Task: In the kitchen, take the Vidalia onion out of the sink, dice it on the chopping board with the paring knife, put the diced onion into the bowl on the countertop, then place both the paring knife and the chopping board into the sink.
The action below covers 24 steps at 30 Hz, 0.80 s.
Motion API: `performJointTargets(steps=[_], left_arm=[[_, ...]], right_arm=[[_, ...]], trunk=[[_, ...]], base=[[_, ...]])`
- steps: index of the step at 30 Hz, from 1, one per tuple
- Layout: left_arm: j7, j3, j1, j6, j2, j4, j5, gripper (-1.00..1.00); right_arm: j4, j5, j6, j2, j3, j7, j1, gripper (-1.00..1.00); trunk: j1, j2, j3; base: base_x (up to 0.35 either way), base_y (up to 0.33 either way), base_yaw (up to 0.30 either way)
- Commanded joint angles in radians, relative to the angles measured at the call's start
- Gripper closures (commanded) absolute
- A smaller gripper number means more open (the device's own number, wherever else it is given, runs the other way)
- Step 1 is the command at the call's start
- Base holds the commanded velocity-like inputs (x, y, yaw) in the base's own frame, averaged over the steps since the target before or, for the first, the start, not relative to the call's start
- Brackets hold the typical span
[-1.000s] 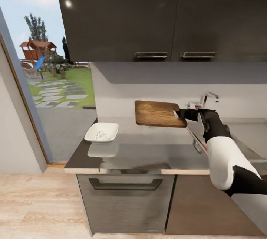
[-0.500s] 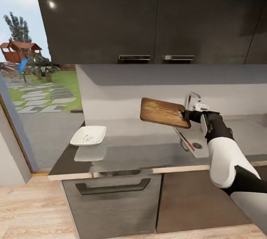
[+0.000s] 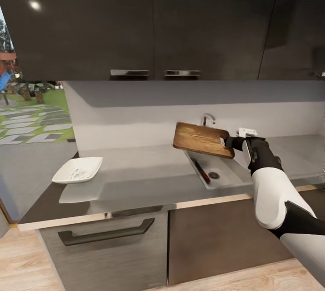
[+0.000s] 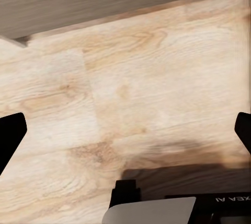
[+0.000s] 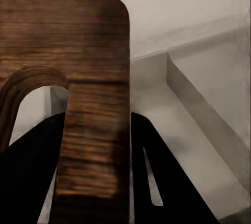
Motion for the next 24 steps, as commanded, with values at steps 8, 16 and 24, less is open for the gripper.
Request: performJointTargets(steps=[8, 16, 24], left_arm=[[-0.002, -0.009, -0.002, -0.007, -0.021, 0.004, 0.009, -1.00], [0.000, -0.007, -0.002, -0.009, -0.029, 0.004, 0.009, -1.00], [0.000, -0.007, -0.002, -0.009, -0.027, 0.004, 0.009, -1.00]], right_arm=[[0.055, -0.005, -0.022, 0.032, -0.003, -0.257, -0.001, 1.00], [0.080, -0.026, -0.153, 0.111, -0.019, -0.555, -0.001, 1.00], [0.187, -0.194, -0.304, 0.117, -0.074, -0.760, -0.001, 1.00]], trunk=[[0.000, -0.001, -0.001], [0.000, -0.001, -0.001], [0.000, -0.001, -0.001]], base=[[0.000, -0.025, -0.004], [0.000, 0.000, 0.000], [0.000, 0.000, 0.000]])
